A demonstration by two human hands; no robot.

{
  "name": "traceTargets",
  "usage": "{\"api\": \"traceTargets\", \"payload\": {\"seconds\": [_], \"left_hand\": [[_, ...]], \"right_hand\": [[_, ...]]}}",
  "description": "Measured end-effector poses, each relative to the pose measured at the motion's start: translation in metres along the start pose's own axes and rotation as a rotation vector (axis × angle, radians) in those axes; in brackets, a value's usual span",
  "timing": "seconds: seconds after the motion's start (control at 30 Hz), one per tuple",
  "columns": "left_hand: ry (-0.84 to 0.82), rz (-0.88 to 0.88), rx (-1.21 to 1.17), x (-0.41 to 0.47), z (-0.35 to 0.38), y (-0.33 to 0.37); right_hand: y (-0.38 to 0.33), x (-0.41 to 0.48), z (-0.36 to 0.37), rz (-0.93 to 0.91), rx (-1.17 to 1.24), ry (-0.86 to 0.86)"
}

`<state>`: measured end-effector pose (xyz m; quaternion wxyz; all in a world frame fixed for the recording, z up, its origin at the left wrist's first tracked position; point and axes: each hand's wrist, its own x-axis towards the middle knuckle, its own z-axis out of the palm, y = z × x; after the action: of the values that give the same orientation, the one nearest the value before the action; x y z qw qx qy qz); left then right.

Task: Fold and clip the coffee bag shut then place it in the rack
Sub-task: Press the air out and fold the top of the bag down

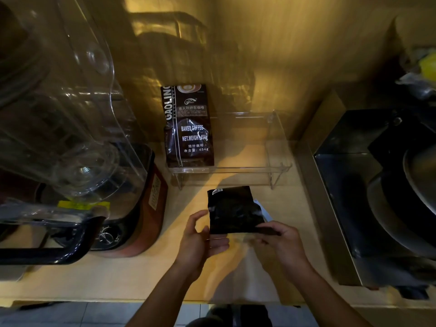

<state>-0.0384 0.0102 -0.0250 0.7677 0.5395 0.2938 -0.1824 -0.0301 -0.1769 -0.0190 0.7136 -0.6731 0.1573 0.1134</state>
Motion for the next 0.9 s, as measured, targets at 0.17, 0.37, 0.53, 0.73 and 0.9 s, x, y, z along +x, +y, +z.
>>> {"api": "traceTargets", "payload": {"seconds": [0.17, 0.37, 0.53, 0.73, 0.9], "left_hand": [[-0.231, 0.019, -0.132, -0.02, -0.003, 0.001], [-0.118, 0.062, -0.033, -0.028, 0.011, 0.005], [0.173, 0.101, -0.053, -0.015, 0.021, 0.001], [0.197, 0.101, -0.066, -0.014, 0.019, 0.004], [0.079, 0.175, 0.035, -0.018, 0.018, 0.004]], "right_hand": [[-0.004, 0.004, -0.004, -0.011, 0.045, 0.001], [-0.003, 0.005, 0.001, -0.027, -0.003, 0.037], [-0.006, -0.001, 0.011, -0.046, -0.012, 0.084], [-0.01, -0.001, 0.011, 0.023, 0.115, 0.124], [-0.017, -0.002, 0.01, 0.029, 0.097, 0.043]]}}
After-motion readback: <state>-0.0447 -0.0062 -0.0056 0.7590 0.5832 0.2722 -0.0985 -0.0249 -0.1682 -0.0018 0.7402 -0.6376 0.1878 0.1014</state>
